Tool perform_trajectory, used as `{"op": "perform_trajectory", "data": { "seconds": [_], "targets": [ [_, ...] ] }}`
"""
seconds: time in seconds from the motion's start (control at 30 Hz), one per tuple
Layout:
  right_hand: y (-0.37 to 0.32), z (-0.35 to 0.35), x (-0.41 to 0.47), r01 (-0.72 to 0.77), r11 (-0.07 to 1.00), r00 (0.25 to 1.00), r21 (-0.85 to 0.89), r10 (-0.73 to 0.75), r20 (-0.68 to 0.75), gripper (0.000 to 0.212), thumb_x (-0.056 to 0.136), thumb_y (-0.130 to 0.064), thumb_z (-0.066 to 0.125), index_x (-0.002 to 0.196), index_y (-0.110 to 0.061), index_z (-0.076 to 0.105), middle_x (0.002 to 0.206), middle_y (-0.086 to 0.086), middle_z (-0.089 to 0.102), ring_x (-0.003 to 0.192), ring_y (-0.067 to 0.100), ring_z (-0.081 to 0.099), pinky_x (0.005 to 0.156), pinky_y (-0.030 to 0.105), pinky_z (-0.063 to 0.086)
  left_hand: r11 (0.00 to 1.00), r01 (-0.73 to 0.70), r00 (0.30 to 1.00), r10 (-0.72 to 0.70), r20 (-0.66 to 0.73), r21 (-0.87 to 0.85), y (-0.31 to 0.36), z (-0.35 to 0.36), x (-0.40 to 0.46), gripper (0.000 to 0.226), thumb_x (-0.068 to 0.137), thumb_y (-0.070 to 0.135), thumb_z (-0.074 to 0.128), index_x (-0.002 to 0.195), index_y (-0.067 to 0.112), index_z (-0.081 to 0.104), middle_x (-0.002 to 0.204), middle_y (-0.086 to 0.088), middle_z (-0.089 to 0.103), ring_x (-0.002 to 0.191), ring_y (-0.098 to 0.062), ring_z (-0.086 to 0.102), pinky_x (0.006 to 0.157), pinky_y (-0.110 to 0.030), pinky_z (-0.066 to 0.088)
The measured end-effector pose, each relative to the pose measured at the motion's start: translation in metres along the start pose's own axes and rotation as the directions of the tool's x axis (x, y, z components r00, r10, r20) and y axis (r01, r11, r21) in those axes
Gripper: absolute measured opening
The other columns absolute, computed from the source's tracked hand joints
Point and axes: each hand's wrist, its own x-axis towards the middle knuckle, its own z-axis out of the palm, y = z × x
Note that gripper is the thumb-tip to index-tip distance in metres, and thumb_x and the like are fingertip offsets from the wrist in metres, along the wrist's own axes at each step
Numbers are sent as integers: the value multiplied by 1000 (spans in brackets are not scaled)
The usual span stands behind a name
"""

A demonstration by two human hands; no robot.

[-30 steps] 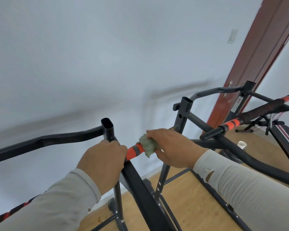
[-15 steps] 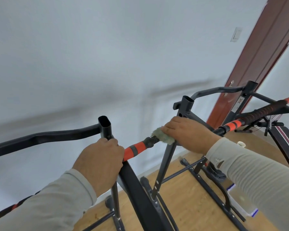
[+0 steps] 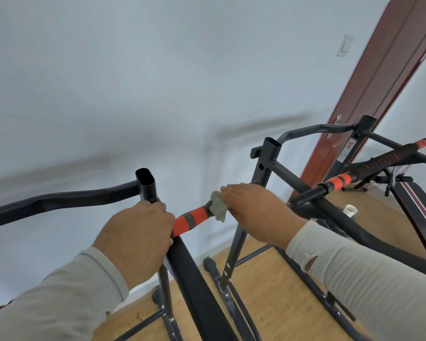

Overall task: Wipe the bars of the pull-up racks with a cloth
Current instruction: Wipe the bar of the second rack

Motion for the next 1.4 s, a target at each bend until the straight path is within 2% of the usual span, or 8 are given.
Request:
{"op": "perform_trajectory", "data": {
  "seconds": [0.13,0.23,0.47,0.7,1.0,1.17,1.3,1.4],
  "targets": [
    [-6,6,-6,154,987,986,-39,-156,-54,50,86,-1,69,135,-12,61,132,6,68,120,25,65,107,41,49,1000,-13,1000,12,-12,-9,1,-1,-1,20,102,47,45,116,37,55,112,13,57,100,-11,57,90,-27,53],
    [42,-4,-17,40,986,999,-162,-41,-6,64,77,5,72,136,-14,60,131,6,69,120,27,65,107,42,47,1000,-21,1000,21,-3,6,1,-2,-1,22,101,47,48,119,36,54,116,12,58,103,-12,58,94,-28,53],
    [42,-24,2,-167,969,968,-180,196,159,27,85,-3,57,94,-27,51,94,-11,61,90,19,62,83,32,51,1000,11,999,-10,47,-10,0,-8,0,23,100,50,46,116,36,53,115,11,61,100,-15,62,93,-30,54],
    [-6,0,-4,80,996,997,35,-80,-15,55,86,6,58,136,-16,61,132,2,66,113,24,63,105,42,49,999,47,995,-45,88,-19,2,-9,4,21,102,54,40,98,33,41,105,7,64,93,-15,64,85,-30,53],
    [34,-20,6,-263,958,946,-112,279,163,31,82,4,57,95,-25,56,91,-8,60,90,19,60,81,32,53,1000,12,996,-13,84,17,4,-7,3,20,103,46,47,116,30,48,111,5,63,98,-17,65,90,-34,56],
    [-22,-2,-2,-49,994,998,95,46,32,54,86,5,57,131,-25,59,119,-6,65,113,15,58,108,34,44,1000,30,993,-29,114,0,6,-8,5,12,102,42,49,106,30,48,106,7,62,94,-17,65,86,-32,55],
    [21,12,-15,14,999,1000,-33,-14,-7,65,90,6,56,150,-17,48,150,2,55,139,20,49,120,30,22,997,58,991,-51,127,-53,9,-7,3,14,101,32,53,108,27,43,102,5,62,86,-17,65,80,-30,54],
    [32,11,-12,3,997,1000,-82,-4,-21,61,90,1,63,148,-15,51,147,3,58,136,22,54,117,32,30,998,57,993,-55,105,-11,19,-2,4,30,97,24,58,121,21,39,97,1,59,79,-20,61,75,-33,56]
  ]
}}
